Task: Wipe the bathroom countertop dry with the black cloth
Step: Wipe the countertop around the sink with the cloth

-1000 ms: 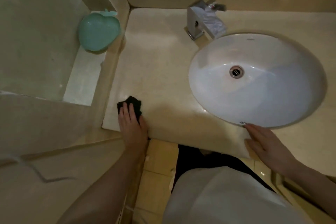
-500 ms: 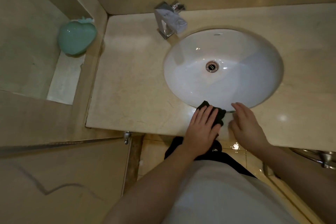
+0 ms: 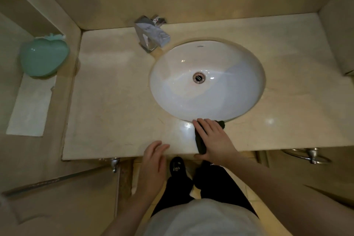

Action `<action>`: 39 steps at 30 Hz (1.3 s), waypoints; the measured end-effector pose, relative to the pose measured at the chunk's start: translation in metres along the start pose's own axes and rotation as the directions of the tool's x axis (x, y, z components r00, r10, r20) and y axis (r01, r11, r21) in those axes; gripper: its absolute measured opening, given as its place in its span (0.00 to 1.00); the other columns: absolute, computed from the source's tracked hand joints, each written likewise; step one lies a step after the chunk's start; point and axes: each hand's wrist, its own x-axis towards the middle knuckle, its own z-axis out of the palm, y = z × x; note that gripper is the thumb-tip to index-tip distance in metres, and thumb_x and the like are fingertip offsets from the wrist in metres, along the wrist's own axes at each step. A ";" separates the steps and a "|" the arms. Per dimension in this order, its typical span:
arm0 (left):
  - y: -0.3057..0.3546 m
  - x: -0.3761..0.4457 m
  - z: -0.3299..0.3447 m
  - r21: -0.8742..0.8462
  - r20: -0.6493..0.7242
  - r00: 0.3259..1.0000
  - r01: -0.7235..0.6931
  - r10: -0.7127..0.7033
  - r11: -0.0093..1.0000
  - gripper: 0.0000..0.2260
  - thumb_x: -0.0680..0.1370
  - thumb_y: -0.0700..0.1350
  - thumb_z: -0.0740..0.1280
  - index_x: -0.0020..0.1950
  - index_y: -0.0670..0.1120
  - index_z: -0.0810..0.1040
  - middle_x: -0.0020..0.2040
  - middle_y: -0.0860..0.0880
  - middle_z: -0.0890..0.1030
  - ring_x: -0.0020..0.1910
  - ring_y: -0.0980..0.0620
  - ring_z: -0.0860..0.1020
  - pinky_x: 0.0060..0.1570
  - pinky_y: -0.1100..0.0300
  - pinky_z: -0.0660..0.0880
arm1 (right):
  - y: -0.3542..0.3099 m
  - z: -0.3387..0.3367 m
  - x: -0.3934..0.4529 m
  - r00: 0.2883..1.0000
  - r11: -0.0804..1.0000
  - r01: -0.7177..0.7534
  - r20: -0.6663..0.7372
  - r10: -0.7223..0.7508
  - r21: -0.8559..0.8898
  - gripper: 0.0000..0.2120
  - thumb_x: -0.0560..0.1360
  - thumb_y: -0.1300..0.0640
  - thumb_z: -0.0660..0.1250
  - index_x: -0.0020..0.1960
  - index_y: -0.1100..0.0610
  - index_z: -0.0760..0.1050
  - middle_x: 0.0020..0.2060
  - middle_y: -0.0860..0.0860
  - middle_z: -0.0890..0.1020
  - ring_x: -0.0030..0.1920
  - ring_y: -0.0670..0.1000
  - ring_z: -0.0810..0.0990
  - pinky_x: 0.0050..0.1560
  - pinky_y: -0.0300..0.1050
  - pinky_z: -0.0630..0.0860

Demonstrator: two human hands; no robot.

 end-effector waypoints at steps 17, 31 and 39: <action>0.069 0.002 0.044 -0.115 0.120 0.989 0.095 -0.081 0.989 0.15 0.81 0.36 0.62 0.58 0.54 0.81 0.61 0.61 0.74 0.64 0.61 0.73 0.67 0.59 0.71 | 0.056 -0.008 -0.031 0.996 0.996 0.062 -0.072 -0.058 0.061 0.38 0.78 0.30 0.51 0.78 0.53 0.58 0.75 0.51 0.65 0.76 0.54 0.60 0.78 0.51 0.48; 0.188 0.054 0.166 0.314 0.243 0.969 -0.041 -0.039 0.949 0.28 0.85 0.51 0.53 0.81 0.51 0.41 0.80 0.53 0.38 0.78 0.56 0.37 0.78 0.55 0.38 | 0.270 -0.027 -0.123 0.562 0.567 -0.593 -0.211 0.800 0.571 0.30 0.81 0.41 0.51 0.78 0.55 0.56 0.77 0.53 0.61 0.77 0.54 0.57 0.76 0.59 0.56; 0.176 0.057 0.171 0.392 0.220 0.975 -0.086 -0.003 0.916 0.29 0.80 0.57 0.40 0.81 0.50 0.48 0.80 0.52 0.48 0.79 0.55 0.46 0.77 0.55 0.46 | 0.149 -0.002 -0.089 0.943 0.949 -0.112 -0.271 0.195 0.295 0.29 0.81 0.44 0.57 0.77 0.59 0.62 0.76 0.54 0.65 0.77 0.52 0.60 0.76 0.53 0.58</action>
